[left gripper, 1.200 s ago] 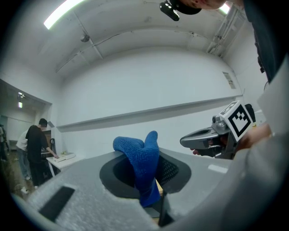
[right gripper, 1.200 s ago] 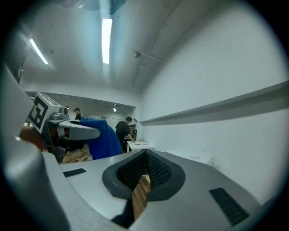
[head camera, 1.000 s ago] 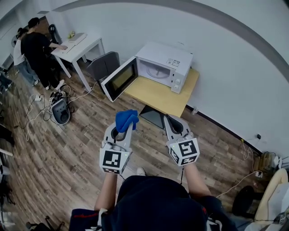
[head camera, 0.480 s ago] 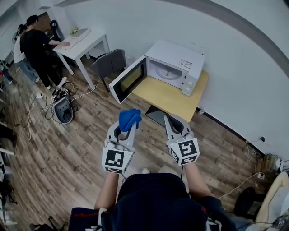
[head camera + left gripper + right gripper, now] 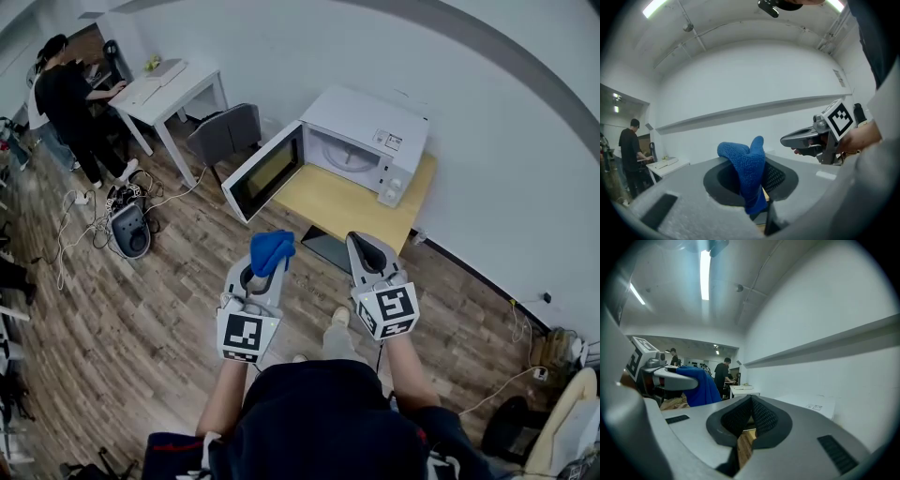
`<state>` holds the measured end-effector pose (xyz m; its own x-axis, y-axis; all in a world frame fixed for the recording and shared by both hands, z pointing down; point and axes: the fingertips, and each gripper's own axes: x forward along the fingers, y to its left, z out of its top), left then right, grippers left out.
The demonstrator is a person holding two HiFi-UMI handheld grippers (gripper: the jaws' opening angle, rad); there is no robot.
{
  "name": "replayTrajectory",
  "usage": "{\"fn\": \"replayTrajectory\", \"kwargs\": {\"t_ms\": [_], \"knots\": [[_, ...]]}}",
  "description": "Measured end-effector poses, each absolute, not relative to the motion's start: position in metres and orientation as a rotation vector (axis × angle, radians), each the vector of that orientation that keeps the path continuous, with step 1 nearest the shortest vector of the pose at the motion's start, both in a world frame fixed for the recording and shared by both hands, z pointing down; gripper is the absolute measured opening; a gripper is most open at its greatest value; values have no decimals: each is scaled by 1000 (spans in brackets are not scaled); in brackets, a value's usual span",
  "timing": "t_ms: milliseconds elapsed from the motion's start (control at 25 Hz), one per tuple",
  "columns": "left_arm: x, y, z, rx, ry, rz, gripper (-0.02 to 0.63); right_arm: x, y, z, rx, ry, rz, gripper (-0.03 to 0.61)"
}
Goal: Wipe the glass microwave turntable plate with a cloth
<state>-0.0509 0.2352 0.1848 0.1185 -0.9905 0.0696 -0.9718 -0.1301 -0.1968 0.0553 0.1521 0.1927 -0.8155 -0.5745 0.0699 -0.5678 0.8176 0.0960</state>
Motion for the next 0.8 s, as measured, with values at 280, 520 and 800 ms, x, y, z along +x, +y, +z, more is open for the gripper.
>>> {"fn": "replayTrajectory", "kwargs": {"t_ms": [280,520,800], "knots": [[-55,185,180,-2230,2033,-277,61,44,100,189,855,-2912,-146,6],[-54,133,176,-2206,2062,-266,61,39,47,183,809,-2912,-181,6],[-47,77,175,-2188,2094,-257,61,45,-8,183,761,-2908,-188,6]]}}
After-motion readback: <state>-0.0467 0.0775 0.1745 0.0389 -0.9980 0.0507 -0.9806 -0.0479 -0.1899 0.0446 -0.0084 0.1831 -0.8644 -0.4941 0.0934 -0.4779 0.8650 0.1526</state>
